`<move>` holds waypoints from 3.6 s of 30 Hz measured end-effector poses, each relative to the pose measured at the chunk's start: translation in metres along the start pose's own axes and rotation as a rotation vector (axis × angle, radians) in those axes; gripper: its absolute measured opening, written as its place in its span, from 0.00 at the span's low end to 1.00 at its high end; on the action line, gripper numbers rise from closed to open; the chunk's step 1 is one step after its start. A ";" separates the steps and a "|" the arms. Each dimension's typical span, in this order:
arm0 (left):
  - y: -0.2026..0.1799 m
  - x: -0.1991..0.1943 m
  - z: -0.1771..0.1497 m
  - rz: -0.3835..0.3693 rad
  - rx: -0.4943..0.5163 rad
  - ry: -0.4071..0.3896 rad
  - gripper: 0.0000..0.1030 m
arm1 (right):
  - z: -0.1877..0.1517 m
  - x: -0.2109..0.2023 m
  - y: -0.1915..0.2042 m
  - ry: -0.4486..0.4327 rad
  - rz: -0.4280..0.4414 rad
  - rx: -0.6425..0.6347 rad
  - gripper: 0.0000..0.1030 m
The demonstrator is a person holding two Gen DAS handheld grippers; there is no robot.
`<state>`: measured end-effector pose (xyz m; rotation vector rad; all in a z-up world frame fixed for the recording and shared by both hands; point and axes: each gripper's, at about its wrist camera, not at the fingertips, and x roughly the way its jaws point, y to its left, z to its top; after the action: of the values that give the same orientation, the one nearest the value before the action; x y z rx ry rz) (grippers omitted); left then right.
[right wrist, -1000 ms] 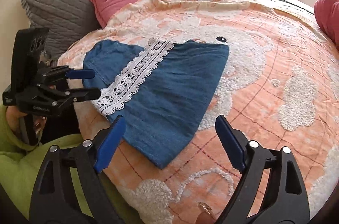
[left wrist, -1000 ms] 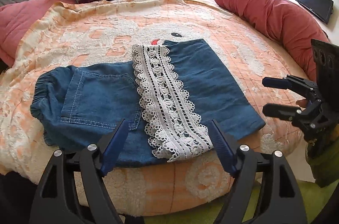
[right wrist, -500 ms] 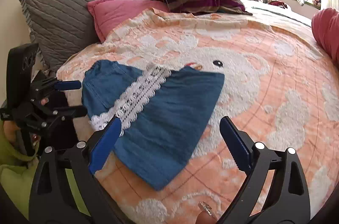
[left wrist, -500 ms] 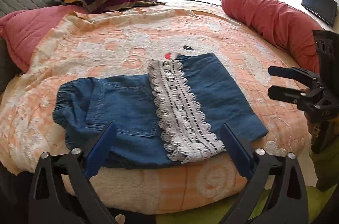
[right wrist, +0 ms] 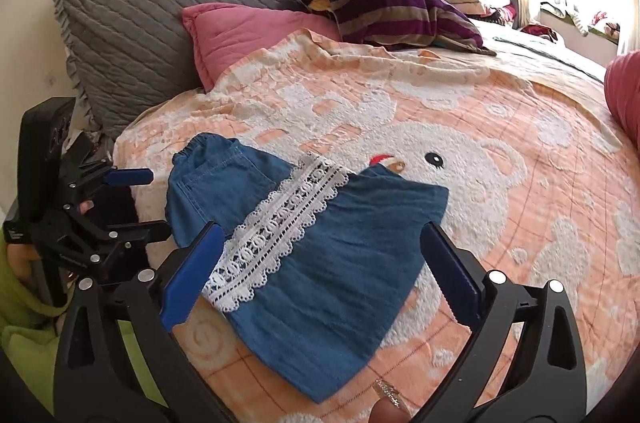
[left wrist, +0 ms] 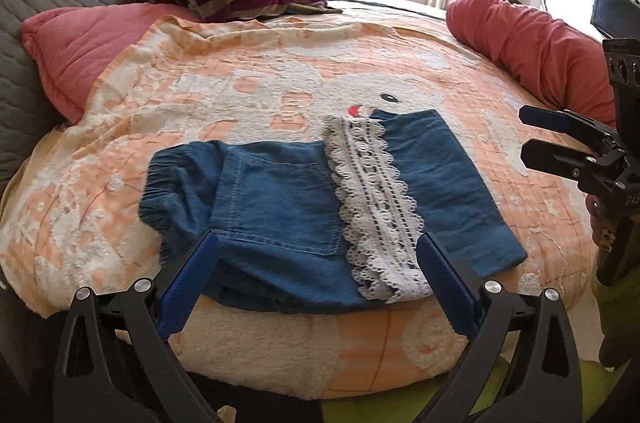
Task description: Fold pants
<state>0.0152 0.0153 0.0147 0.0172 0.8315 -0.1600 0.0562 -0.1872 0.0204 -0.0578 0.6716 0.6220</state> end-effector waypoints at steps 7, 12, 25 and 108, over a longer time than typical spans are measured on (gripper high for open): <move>0.031 -0.004 -0.004 0.029 -0.082 0.004 0.95 | 0.019 0.015 0.014 0.006 0.010 -0.047 0.91; 0.058 -0.004 -0.011 0.053 -0.168 0.018 0.96 | 0.033 0.033 0.034 0.029 0.040 -0.091 0.91; 0.097 0.022 -0.032 -0.034 -0.338 0.091 0.96 | 0.057 0.094 0.073 0.136 0.130 -0.186 0.91; -0.053 0.075 0.005 -0.547 -0.107 0.167 0.79 | -0.013 0.089 -0.059 0.239 0.093 0.009 0.68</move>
<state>0.0607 -0.0471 -0.0344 -0.3036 0.9965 -0.6348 0.1354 -0.1922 -0.0514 -0.0937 0.9123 0.7084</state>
